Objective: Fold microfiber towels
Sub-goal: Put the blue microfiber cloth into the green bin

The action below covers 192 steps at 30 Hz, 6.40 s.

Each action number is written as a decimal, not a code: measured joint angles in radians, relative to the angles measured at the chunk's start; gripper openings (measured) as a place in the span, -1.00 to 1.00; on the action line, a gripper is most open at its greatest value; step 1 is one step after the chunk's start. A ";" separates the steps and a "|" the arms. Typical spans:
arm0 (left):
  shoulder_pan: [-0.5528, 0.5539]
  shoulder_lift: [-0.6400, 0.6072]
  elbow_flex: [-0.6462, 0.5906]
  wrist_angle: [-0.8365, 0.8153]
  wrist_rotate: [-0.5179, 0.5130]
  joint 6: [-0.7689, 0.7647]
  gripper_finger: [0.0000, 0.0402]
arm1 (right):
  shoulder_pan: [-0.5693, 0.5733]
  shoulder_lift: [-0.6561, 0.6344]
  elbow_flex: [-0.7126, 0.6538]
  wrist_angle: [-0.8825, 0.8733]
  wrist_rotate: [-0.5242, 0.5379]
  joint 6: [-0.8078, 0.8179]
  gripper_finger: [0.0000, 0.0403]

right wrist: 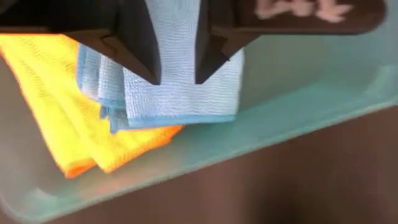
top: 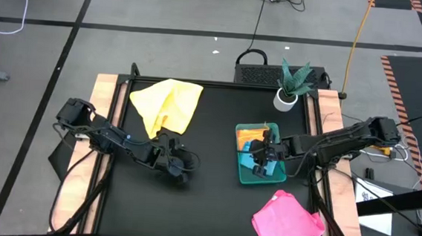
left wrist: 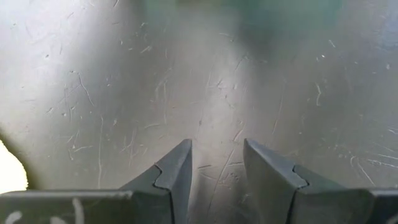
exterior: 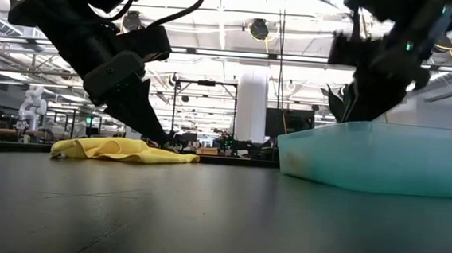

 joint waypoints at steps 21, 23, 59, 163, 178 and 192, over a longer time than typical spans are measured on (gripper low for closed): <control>0.000 0.000 0.000 0.017 0.000 0.008 -0.28 | -0.099 0.070 -0.044 0.258 -0.210 -0.573 -0.97; 0.000 0.000 0.000 0.018 0.000 0.012 -0.28 | -0.099 0.016 -0.044 0.249 -0.210 -0.486 -0.95; 0.344 0.438 0.196 0.689 0.378 0.119 -0.28 | -0.205 0.201 -0.044 0.431 -0.332 -0.305 -0.94; 0.389 0.441 0.212 0.767 0.394 0.158 -0.28 | -0.143 -0.047 -0.122 0.263 -0.085 -0.192 -1.00; 0.389 0.441 0.212 0.751 0.393 0.163 -0.28 | -0.124 -0.153 -0.150 0.054 -0.318 -0.149 -0.52; 0.389 0.441 0.212 0.761 0.392 0.159 -0.28 | -0.163 -0.212 -0.150 0.162 -0.125 -0.084 -0.50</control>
